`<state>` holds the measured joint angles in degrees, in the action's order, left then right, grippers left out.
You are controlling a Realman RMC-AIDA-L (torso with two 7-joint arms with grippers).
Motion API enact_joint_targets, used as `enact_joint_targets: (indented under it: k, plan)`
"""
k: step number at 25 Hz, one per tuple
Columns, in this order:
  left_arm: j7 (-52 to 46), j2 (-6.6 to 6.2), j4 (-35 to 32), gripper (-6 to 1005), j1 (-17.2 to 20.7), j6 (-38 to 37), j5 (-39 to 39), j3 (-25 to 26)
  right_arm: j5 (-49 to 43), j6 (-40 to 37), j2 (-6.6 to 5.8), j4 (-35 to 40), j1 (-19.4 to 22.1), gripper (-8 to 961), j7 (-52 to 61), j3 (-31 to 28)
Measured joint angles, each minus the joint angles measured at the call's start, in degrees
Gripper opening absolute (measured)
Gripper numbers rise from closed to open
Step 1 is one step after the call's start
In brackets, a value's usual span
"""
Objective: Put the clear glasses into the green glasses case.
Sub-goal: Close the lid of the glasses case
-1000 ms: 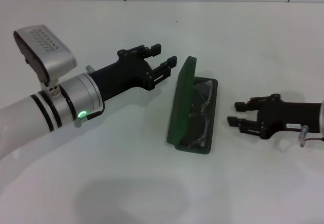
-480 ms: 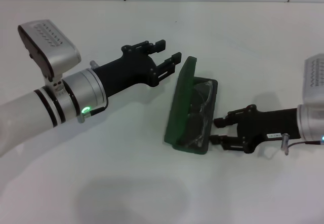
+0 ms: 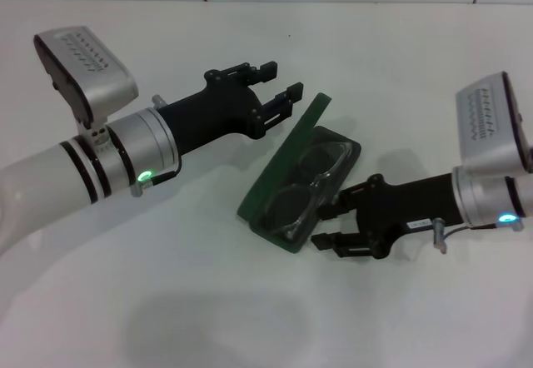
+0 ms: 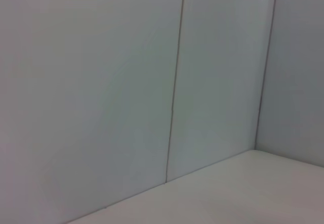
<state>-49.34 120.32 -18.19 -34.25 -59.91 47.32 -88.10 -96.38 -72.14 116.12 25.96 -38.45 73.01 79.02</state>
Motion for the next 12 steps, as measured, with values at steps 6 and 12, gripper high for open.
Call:
enact_joint_targets:
  k: [6, 12]
  plan:
    - [0.0, 0.07, 0.0, 547, -0.1, 0.9, 0.2, -1.1, 5.8, 3.1, 0.04, 0.1, -0.9, 431, 0.0, 6.3]
    - [-0.1, 0.20, 0.4, 548, -0.2, 3.0, 0.0, -3.9, 8.1, 4.8, 0.07, 0.4, -0.8, 431, 0.0, 8.7]
